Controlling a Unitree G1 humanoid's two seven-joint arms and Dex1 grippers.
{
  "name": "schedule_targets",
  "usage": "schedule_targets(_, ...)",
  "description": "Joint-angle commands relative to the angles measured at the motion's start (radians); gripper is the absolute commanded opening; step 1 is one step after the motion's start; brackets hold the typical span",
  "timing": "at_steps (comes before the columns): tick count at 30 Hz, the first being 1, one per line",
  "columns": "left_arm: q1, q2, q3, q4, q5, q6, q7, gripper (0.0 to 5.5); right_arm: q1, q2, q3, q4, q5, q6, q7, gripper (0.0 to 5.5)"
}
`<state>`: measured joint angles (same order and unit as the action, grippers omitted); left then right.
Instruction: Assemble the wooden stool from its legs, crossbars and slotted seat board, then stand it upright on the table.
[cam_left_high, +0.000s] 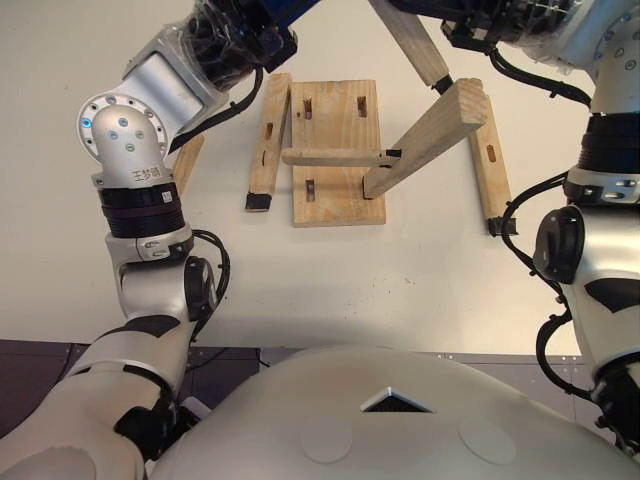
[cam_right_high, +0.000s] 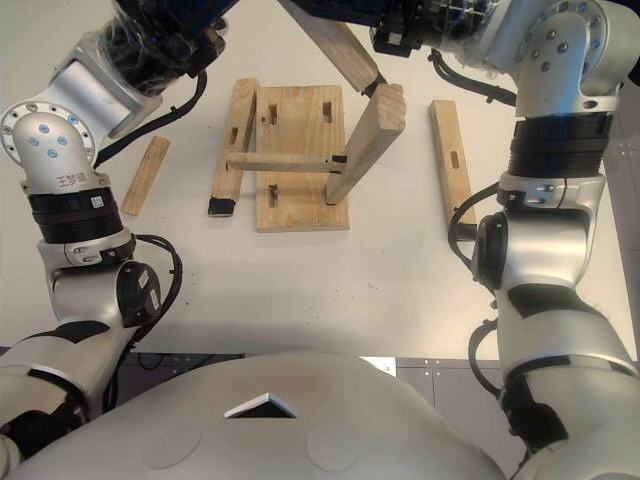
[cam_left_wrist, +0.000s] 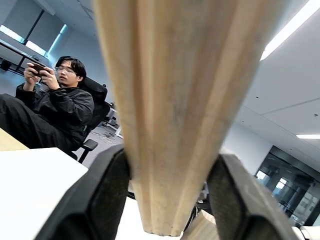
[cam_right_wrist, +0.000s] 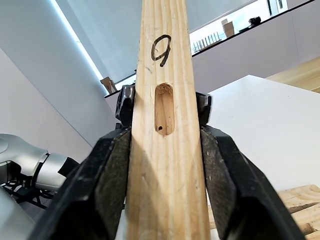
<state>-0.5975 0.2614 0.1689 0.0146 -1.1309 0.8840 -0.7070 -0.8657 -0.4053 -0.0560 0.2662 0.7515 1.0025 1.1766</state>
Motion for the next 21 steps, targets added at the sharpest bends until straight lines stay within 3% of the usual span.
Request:
schedule_targets(1, 0.007, -0.001, 0.005, -0.037, -0.009, 0.0, -0.025, 2.05, -0.008, -0.004, 0.007, -0.011, 0.013, 0.021, 0.002, 2.01)
schedule_targets(4, 0.003, -0.018, 0.008, -0.056, -0.011, -0.01, -0.014, 2.05, -0.008, -0.005, 0.003, -0.012, 0.021, 0.032, 0.001, 2.01)
schedule_targets(8, 0.024, -0.013, 0.01, -0.061, 0.083, -0.122, -0.041, 2.04, -0.01, -0.006, 0.016, 0.006, -0.007, 0.033, -0.025, 2.87)
schedule_targets(15, 0.138, 0.081, -0.011, 0.018, 0.337, -0.371, -0.17, 2.03, 0.01, -0.05, -0.02, 0.067, -0.077, -0.094, -0.044, 3.81)
schedule_targets(21, 0.305, 0.202, -0.015, 0.117, 0.501, -0.586, -0.362, 2.03, -0.002, -0.05, -0.163, 0.216, -0.111, -0.285, -0.171, 3.81)
